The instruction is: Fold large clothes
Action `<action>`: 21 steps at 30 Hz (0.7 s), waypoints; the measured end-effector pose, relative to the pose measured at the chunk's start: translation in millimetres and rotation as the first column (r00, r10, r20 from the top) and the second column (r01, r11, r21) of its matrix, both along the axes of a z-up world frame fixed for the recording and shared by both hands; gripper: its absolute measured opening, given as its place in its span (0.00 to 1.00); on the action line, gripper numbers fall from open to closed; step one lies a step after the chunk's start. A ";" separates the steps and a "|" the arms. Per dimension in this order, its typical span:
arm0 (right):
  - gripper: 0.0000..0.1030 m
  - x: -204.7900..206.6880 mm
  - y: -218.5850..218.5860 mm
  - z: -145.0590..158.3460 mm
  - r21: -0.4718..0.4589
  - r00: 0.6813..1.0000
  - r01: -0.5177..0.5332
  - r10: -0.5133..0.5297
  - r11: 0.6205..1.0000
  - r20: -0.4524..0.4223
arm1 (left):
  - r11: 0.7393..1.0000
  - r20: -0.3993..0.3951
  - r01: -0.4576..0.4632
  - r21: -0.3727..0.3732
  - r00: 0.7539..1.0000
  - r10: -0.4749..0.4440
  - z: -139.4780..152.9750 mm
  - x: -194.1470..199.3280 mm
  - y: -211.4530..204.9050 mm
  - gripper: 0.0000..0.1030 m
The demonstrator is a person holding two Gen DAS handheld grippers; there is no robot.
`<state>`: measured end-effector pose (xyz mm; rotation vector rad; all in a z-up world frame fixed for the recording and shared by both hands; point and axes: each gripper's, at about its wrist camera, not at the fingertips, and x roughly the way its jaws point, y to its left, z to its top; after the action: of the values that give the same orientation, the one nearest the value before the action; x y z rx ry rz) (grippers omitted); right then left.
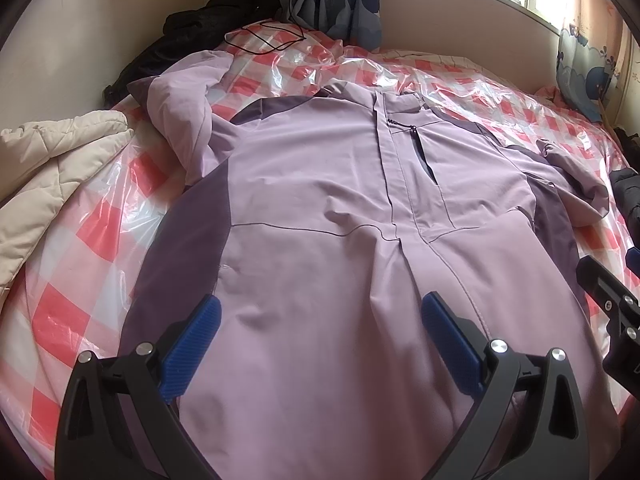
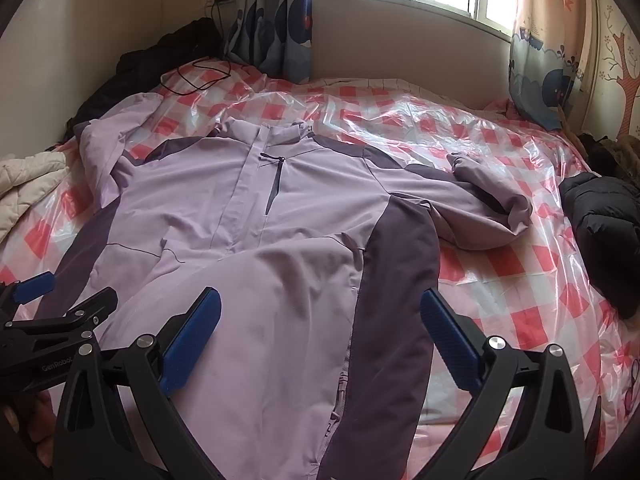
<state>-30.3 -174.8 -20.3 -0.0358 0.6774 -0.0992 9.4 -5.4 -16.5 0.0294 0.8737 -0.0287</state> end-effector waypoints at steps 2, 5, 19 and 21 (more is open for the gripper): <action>0.94 1.4 -2.0 0.8 0.000 1.000 0.000 0.000 1.000 -0.002 | 1.000 0.001 0.000 0.001 1.000 0.000 -0.2 -0.2 -0.6 0.93; 0.93 0.2 -0.1 -0.1 0.000 1.000 -0.001 0.001 1.000 -0.003 | 1.000 -0.001 -0.001 0.001 1.000 0.001 -0.1 0.1 0.0 0.93; 0.93 -6.1 -3.7 -1.0 0.031 1.000 -0.012 0.013 0.999 -0.014 | 1.000 0.000 -0.001 -0.005 1.000 0.001 -1.4 -0.3 -4.0 0.93; 0.93 -8.0 -8.7 7.2 0.005 1.000 -0.014 0.014 1.000 -0.003 | 1.000 0.001 -0.005 0.004 1.000 0.005 -2.4 -0.5 -5.0 0.93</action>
<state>-38.4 -183.5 -13.1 -0.0364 0.6806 -0.0840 9.0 -10.3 -18.9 0.0313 0.8726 -0.0221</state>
